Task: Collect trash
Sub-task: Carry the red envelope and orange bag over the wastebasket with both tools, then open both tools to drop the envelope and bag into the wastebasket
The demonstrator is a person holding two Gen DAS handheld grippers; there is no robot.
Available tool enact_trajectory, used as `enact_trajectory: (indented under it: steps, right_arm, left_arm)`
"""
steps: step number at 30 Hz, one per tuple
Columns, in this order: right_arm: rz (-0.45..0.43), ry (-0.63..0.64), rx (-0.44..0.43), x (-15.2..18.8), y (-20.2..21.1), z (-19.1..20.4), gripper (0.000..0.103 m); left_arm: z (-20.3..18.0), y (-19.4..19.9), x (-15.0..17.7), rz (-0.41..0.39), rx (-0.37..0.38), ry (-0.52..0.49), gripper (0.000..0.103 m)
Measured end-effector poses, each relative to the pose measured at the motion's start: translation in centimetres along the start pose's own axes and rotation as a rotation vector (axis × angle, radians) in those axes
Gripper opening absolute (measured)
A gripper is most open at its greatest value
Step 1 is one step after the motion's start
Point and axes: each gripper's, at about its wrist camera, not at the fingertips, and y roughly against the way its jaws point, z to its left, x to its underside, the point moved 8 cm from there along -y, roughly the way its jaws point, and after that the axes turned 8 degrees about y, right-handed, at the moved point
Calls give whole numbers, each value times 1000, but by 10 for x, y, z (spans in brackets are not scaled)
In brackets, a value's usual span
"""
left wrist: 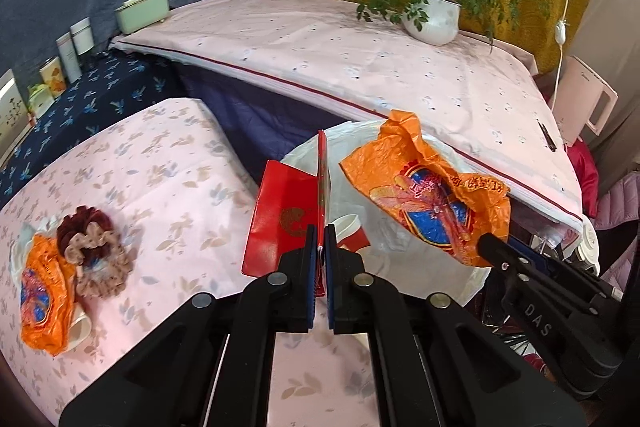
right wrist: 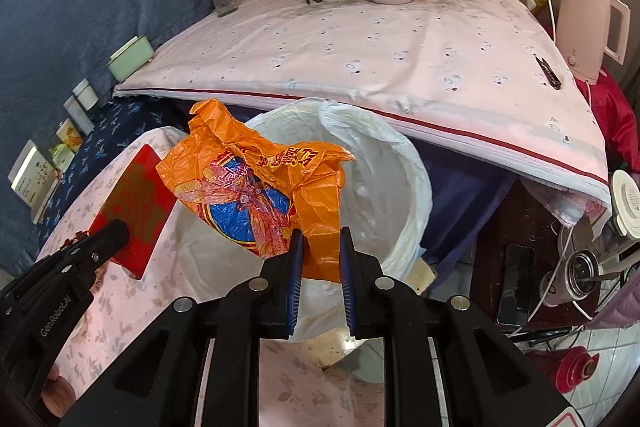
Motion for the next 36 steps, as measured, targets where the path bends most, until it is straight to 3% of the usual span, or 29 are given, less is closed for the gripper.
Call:
enact_trajectory:
  steps: [13,16,20,27,36]
  right_arm:
    - [6,-17,26,-11,-10,-15,17]
    - [-2,-19,29,-13,-9,-15,18]
    - [-8,-12,30,-15,-7,-13,24]
    - [-35,6,43,-18,4,-8,39]
    - [-54,33,33,-19,18,7,43]
  left_arm:
    - [-20,-17,-4,15,37,-19,6]
    - [-20,-19,-3,24,35,-15,12]
    - [-16,-18,-3,20,25,-4,32]
    - [-12,-13,-4,7,18,2,41]
    - [2,-1,-3,-6,8,27,42]
